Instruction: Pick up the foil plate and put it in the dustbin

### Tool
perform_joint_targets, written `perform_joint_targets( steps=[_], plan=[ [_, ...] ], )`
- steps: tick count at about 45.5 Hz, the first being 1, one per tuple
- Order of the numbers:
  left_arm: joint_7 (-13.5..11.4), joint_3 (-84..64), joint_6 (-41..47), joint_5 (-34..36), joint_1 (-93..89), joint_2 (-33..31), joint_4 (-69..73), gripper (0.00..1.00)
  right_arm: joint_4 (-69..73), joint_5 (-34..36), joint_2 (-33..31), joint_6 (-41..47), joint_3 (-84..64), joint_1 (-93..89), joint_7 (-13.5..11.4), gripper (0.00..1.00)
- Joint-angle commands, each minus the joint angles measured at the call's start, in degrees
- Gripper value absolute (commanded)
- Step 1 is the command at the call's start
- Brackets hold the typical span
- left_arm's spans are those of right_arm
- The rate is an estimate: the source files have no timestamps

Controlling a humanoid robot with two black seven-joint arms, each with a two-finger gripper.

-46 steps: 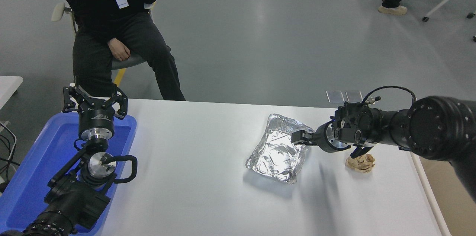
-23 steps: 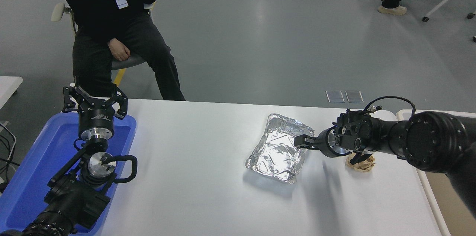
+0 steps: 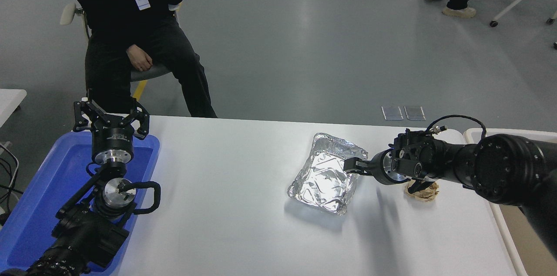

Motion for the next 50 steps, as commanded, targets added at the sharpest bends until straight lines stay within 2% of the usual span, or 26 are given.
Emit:
perform_joint_targets(
  steps=[1, 7, 19, 26, 29, 37, 41, 42, 43, 44, 50],
  plan=[
    [0.00, 0.01, 0.00, 0.09, 0.00, 0.00, 0.00, 0.99, -0.40, -0.03, 0.00, 0.00, 0.16, -0.61, -0.01, 0.89],
    [0.00, 0.01, 0.00, 0.00, 0.09, 0.00, 0.00, 0.99, -0.40, -0.03, 0.00, 0.00, 0.25, -0.87, 0.07, 0.81],
    [0.00, 0.01, 0.08, 0.00, 0.00, 0.00, 0.00, 0.99, -0.31, -0.20, 0.00, 0.00, 2.45, -1.57, 0.25, 0.78],
    [0.00, 0.01, 0.00, 0.00, 0.00, 0.00, 0.00, 0.99, -0.31, -0.47, 0.00, 0.00, 3.68, -1.75, 0.25, 0.72],
    [0.00, 0.01, 0.00, 0.00, 0.00, 0.00, 0.00, 0.99, -0.31, -1.17, 0.00, 0.00, 3.68, -1.84, 0.34, 0.64],
    [0.00, 0.01, 0.00, 0.00, 0.00, 0.00, 0.00, 0.99, -0.31, -4.07, 0.00, 0.09, 3.76, -2.10, 0.25, 0.30],
    [0.00, 0.01, 0.00, 0.00, 0.00, 0.00, 0.00, 0.99, -0.31, -4.60, 0.00, 0.35, 3.76, -2.10, 0.25, 0.20],
    [0.00, 0.01, 0.00, 0.00, 0.00, 0.00, 0.00, 0.99, -0.22, -4.69, 0.00, 0.35, 3.77, -2.19, 0.25, 0.14],
    [0.00, 0.01, 0.00, 0.00, 0.00, 0.00, 0.00, 0.99, -0.22, -4.69, 0.00, 0.35, 3.77, -2.19, 0.34, 0.04],
    [0.00, 0.01, 0.00, 0.00, 0.00, 0.00, 0.00, 0.99, -0.22, -4.69, 0.00, 0.35, 3.77, -2.19, 0.34, 0.00],
    [0.00, 0.01, 0.00, 0.00, 0.00, 0.00, 0.00, 0.99, -0.14, -4.69, 0.00, 0.35, 3.77, -1.84, 0.34, 0.00]
  ],
)
